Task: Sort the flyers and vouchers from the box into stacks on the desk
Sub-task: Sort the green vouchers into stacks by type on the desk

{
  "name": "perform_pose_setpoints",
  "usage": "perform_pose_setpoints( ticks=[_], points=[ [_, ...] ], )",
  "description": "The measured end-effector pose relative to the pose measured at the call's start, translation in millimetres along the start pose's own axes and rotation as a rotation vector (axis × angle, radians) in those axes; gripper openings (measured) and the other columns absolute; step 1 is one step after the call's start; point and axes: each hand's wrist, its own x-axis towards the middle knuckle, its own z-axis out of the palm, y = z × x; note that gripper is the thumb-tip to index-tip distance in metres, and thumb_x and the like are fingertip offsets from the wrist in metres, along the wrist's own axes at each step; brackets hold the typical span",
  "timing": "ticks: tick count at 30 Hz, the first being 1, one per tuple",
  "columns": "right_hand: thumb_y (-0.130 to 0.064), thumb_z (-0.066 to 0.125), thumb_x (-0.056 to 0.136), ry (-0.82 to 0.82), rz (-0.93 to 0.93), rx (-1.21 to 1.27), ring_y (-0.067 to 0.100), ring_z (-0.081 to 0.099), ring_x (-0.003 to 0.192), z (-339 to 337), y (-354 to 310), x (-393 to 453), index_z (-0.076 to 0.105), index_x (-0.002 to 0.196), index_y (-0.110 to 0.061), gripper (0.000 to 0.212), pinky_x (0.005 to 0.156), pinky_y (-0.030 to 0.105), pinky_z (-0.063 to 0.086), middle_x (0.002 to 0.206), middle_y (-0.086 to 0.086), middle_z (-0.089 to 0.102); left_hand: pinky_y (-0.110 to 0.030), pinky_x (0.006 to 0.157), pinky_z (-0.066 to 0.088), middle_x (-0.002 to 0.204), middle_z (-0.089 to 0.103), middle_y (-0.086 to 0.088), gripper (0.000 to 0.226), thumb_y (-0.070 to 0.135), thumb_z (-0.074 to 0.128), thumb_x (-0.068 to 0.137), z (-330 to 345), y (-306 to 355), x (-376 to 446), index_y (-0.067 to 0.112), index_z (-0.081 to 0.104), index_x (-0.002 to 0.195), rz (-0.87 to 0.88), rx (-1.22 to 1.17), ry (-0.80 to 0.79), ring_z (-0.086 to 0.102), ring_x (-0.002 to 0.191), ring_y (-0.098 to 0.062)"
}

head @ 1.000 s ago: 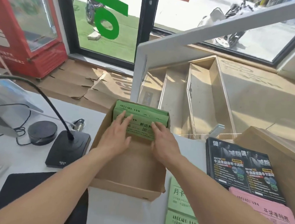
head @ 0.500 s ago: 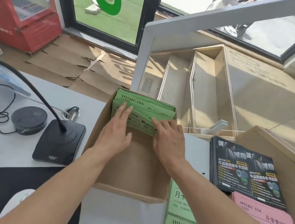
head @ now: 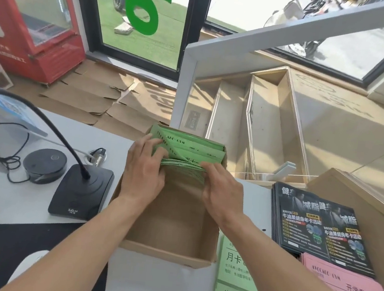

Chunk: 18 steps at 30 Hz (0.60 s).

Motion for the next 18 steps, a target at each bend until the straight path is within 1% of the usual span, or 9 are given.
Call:
perform_pose_setpoints(
  ticks=[2, 4, 5, 8, 10, 12, 14, 16, 18],
  points=[
    [0.0, 0.064, 0.082, 0.093, 0.002, 0.024, 0.018, 0.06, 0.077, -20.7, 1.7, -9.9, 0.061, 0.117, -0.03, 0.047, 0.049, 0.033, 0.046, 0.092, -0.01, 0.062, -0.045, 0.124, 0.018, 0.132, 0.059, -0.01, 0.036, -0.003, 0.073, 0.069, -12.3, 4.9, -2.6, 0.012, 0.066, 0.101, 0.144, -0.046, 0.093, 0.04, 0.142, -0.032],
    [0.001, 0.067, 0.083, 0.156, -0.021, 0.01, 0.018, 0.061, 0.074, -46.4, 6.4, -22.9, 0.061, 0.117, -0.03, 0.047, 0.047, 0.033, 0.047, 0.093, -0.01, 0.063, -0.054, 0.122, 0.021, 0.145, 0.052, -0.012, 0.032, 0.001, 0.07, 0.076, -26.5, 15.0, -8.6, 0.01, 0.064, 0.107, 0.247, -0.096, 0.164, 0.034, 0.147, -0.035],
    [0.001, 0.067, 0.084, 0.171, -0.044, -0.003, 0.018, 0.062, 0.075, -60.7, 9.7, -29.4, 0.062, 0.118, -0.029, 0.046, 0.047, 0.034, 0.048, 0.094, -0.01, 0.064, -0.057, 0.121, 0.023, 0.15, 0.047, -0.013, 0.038, 0.004, 0.07, 0.079, -34.3, 22.9, -10.9, 0.01, 0.06, 0.115, 0.27, -0.126, 0.174, 0.03, 0.149, -0.035],
    [0.0, 0.068, 0.085, 0.167, -0.086, -0.069, 0.018, 0.064, 0.078, -104.1, 22.2, -50.8, 0.065, 0.118, -0.028, 0.043, 0.046, 0.033, 0.047, 0.097, -0.009, 0.066, -0.059, 0.12, 0.024, 0.157, 0.039, -0.01, 0.073, 0.014, 0.077, 0.08, -55.5, 49.2, -16.5, 0.009, 0.041, 0.143, 0.301, -0.155, 0.148, 0.028, 0.151, -0.031],
    [-0.003, 0.067, 0.088, 0.149, -0.108, -0.088, 0.017, 0.064, 0.078, -129.7, 31.7, -68.3, 0.065, 0.118, -0.027, 0.039, 0.048, 0.031, 0.046, 0.095, -0.009, 0.066, -0.059, 0.117, 0.03, 0.147, 0.052, -0.004, 0.073, 0.016, 0.08, 0.08, -62.2, 64.5, -22.1, 0.007, 0.047, 0.144, 0.34, -0.188, 0.149, 0.042, 0.143, -0.026],
    [-0.007, 0.065, 0.091, 0.121, -0.104, -0.06, 0.013, 0.065, 0.078, -151.6, 43.7, -88.6, 0.066, 0.118, -0.028, 0.035, 0.05, 0.027, 0.043, 0.095, -0.013, 0.065, -0.052, 0.107, 0.046, 0.117, 0.071, 0.004, 0.048, 0.014, 0.083, 0.08, -64.6, 77.9, -33.7, 0.011, 0.067, 0.125, 0.389, -0.317, 0.115, 0.065, 0.116, -0.018],
    [-0.01, 0.064, 0.092, 0.089, -0.069, -0.004, 0.01, 0.065, 0.081, -169.1, 56.6, -112.1, 0.065, 0.119, -0.032, 0.034, 0.052, 0.026, 0.044, 0.097, -0.017, 0.065, -0.037, 0.082, 0.058, 0.098, 0.073, 0.014, 0.021, 0.024, 0.078, 0.087, -70.0, 94.9, -51.8, 0.019, 0.075, 0.107, 0.4, -0.443, 0.021, 0.069, 0.09, -0.008],
    [-0.018, 0.062, 0.095, 0.032, -0.016, 0.055, 0.009, 0.067, 0.088, -180.6, 72.0, -137.3, 0.063, 0.121, -0.038, 0.033, 0.06, 0.032, 0.054, 0.104, -0.021, 0.066, -0.025, 0.069, 0.055, 0.094, 0.071, 0.017, 0.02, 0.032, 0.076, 0.087, -73.8, 115.2, -73.7, 0.019, 0.076, 0.103, 0.341, -0.551, -0.058, 0.067, 0.082, -0.001],
    [-0.025, 0.056, 0.095, -0.015, 0.048, 0.123, 0.006, 0.065, 0.081, -182.7, 88.9, -165.5, 0.06, 0.122, -0.044, 0.033, 0.062, 0.038, 0.057, 0.107, -0.022, 0.065, -0.018, 0.068, 0.054, 0.095, 0.072, 0.017, 0.023, 0.034, 0.074, 0.087, -73.0, 134.9, -96.4, 0.019, 0.075, 0.104, 0.306, -0.616, -0.122, 0.066, 0.082, 0.002]
  ],
)
